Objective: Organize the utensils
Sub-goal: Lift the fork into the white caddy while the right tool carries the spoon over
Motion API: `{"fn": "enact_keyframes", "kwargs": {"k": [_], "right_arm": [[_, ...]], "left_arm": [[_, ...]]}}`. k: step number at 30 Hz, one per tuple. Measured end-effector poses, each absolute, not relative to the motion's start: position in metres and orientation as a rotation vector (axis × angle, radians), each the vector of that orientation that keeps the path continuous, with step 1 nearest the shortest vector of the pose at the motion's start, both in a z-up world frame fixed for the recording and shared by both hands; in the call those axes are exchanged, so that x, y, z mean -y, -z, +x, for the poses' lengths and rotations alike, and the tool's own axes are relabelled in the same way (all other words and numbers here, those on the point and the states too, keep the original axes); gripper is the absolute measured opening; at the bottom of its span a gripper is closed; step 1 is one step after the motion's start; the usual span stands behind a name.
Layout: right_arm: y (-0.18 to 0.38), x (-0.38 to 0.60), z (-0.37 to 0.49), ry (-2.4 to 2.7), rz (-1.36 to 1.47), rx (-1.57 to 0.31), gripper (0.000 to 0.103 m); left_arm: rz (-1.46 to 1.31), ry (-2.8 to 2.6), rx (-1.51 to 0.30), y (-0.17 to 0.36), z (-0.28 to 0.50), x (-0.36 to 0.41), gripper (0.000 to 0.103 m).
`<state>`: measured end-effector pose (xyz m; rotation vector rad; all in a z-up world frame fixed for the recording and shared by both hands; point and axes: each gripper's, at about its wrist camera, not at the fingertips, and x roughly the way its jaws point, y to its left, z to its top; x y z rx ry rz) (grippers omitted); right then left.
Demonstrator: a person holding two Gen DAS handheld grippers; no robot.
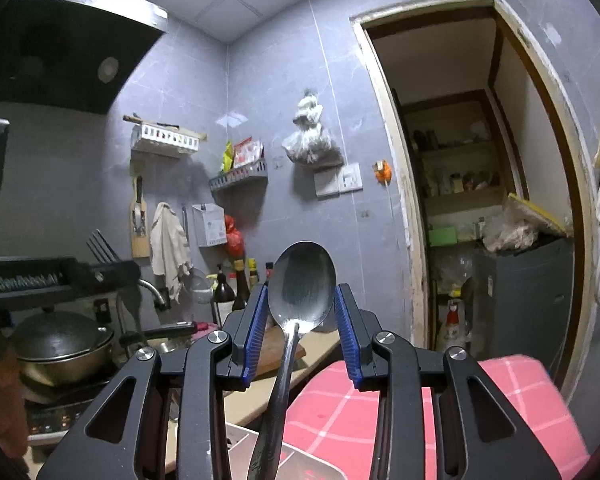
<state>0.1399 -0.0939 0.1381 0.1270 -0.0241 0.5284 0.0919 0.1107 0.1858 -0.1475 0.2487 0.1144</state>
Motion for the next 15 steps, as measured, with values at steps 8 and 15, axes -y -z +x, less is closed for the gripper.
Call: {"fn": "enact_keyframes", "kwargs": {"k": [8, 15], "right_arm": [[-0.097, 0.088, 0.171, -0.487, 0.152, -0.058, 0.032], [-0.070, 0.083, 0.175, -0.487, 0.118, -0.147, 0.032]], "left_arm": [[-0.146, -0.174, -0.383, -0.137, 0.129, -0.121, 0.020], [-0.148, -0.140, -0.486, -0.094, 0.141, -0.120, 0.020]]}}
